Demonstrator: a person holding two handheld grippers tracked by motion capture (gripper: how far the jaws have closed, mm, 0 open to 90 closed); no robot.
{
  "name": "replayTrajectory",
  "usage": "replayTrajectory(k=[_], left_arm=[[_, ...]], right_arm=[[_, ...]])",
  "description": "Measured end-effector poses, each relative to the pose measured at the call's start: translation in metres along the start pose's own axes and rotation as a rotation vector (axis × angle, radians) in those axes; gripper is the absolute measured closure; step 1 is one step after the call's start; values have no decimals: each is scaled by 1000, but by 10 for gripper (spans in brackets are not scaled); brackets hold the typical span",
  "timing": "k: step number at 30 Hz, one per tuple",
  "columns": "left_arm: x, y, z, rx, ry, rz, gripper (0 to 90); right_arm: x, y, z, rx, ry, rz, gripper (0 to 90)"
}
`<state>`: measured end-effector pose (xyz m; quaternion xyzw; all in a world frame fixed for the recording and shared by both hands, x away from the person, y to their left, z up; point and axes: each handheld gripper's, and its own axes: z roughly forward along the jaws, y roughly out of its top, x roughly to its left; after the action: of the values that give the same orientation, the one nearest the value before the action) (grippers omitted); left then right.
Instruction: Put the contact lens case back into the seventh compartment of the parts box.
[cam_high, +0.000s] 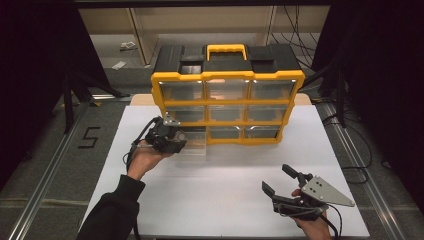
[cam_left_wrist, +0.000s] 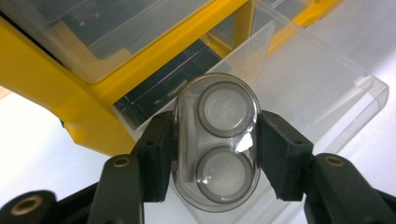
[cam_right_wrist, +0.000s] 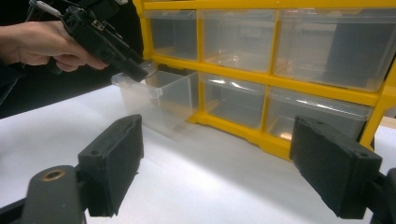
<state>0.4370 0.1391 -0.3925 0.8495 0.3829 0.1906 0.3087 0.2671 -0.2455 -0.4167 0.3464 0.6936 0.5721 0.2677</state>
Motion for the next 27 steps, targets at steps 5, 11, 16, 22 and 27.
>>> replayTrajectory(k=[5,11,16,22,27], left_arm=[[1,1,-5,-29,-19,-12,443],[-4,4,-13,-72,-43,-2,416],[-10,5,-22,-125,-36,3,353],[-15,4,-29,-194,-51,-5,260],[-15,1,-31,-245,-37,-27,208]], right_arm=[[-1,0,0,5,-1,5,187],[0,0,0,2,0,1,187],[0,0,0,2,-1,0,186],[0,0,0,0,1,0,186],[0,0,0,0,0,1,186]])
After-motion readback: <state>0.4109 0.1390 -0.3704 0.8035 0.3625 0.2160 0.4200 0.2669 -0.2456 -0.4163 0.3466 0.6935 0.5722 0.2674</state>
